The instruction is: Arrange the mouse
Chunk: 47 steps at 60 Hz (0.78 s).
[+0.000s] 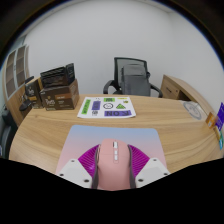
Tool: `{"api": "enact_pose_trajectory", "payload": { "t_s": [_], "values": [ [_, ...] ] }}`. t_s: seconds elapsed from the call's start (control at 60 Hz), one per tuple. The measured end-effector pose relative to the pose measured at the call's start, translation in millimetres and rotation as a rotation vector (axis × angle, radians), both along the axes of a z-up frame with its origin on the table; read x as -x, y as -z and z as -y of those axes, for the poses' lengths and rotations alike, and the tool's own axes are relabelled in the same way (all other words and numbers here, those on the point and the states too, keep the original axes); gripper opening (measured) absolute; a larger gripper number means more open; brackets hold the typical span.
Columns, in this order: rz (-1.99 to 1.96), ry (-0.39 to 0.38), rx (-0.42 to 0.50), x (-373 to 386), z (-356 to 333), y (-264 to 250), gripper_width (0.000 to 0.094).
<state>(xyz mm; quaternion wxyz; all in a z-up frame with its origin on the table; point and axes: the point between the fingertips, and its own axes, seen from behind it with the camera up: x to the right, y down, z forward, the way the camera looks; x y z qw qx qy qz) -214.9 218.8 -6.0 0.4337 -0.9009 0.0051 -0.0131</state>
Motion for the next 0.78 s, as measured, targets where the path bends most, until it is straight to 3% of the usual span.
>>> {"api": "enact_pose_trajectory", "payload": {
  "t_s": [0.233,0.283,0.3,0.333,0.533,0.783],
  "values": [
    [0.027,-0.024,0.038,-2.7,-1.1,2.7,0.0568],
    [0.015,-0.017,0.041,-4.4,0.9,-1.7,0.0712],
    [0.006,-0.016,0.039,-4.1,2.0,-3.8,0.0812],
    [-0.011,-0.009,0.035,-4.4,5.4,-9.1,0.0854],
    [-0.033,-0.003,0.01,5.0,60.4,-43.2,0.0837],
    [-0.127,0.051,-0.038,46.7,198.6,-100.4,0.0838]
  ]
}}
